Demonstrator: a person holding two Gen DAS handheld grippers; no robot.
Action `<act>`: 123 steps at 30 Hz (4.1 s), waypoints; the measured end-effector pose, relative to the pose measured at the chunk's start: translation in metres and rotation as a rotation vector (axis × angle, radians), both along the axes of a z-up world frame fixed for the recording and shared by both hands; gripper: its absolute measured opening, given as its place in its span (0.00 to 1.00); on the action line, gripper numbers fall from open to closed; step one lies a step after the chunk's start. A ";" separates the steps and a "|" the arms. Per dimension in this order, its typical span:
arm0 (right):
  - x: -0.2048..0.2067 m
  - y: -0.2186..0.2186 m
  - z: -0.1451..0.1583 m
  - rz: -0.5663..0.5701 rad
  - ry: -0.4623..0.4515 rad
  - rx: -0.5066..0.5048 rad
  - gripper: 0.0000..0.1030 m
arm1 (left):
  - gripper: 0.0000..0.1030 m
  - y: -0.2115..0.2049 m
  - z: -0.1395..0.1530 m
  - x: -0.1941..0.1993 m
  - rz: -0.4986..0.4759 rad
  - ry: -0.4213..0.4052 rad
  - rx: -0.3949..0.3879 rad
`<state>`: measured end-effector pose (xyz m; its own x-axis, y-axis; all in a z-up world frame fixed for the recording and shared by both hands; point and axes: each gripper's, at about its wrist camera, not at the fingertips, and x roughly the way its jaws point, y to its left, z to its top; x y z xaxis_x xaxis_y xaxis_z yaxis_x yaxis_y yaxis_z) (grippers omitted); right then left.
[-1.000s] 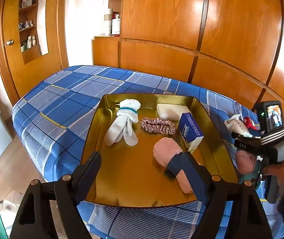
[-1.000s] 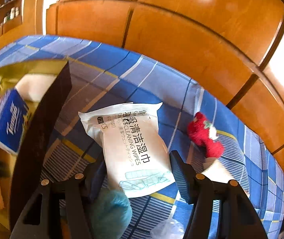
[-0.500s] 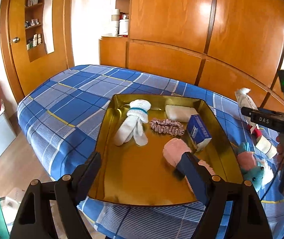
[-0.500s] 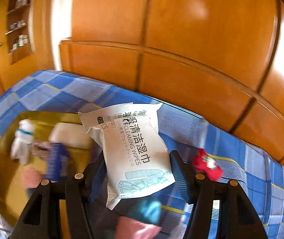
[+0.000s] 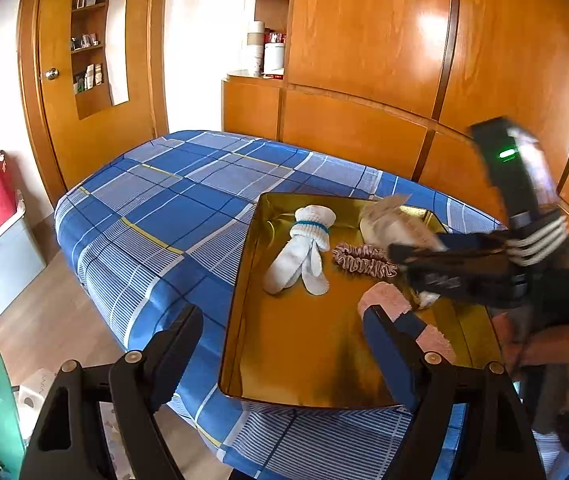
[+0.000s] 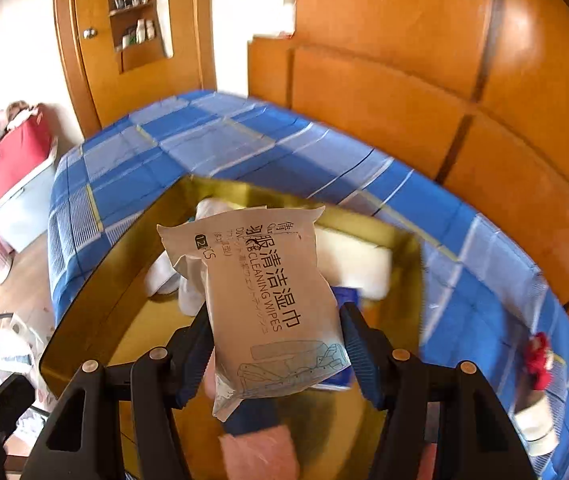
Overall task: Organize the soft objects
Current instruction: 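Carry the wipes pack into the gold tray with the right tool and release, then move both tools back to the pile, left tool toward the red strawberry sock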
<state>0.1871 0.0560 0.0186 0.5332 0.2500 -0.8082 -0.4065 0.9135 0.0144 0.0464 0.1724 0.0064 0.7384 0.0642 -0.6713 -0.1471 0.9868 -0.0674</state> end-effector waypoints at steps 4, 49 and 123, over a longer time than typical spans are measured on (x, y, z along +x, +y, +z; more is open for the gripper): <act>0.009 0.015 -0.018 0.005 0.022 -0.043 0.60 | 0.80 0.002 0.000 -0.001 0.001 -0.006 0.005; 0.012 0.007 -0.028 -0.019 0.011 -0.049 0.69 | 0.80 -0.008 -0.007 0.002 -0.026 0.022 0.020; -0.105 -0.423 -0.035 -0.886 -0.054 0.160 0.69 | 0.80 -0.219 0.014 0.027 -0.548 0.035 0.187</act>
<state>0.0818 -0.3669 -0.0162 0.6197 -0.1632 -0.7677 0.4417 0.8810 0.1693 0.0732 -0.0470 0.0205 0.6748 -0.2012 -0.7101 0.3896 0.9142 0.1112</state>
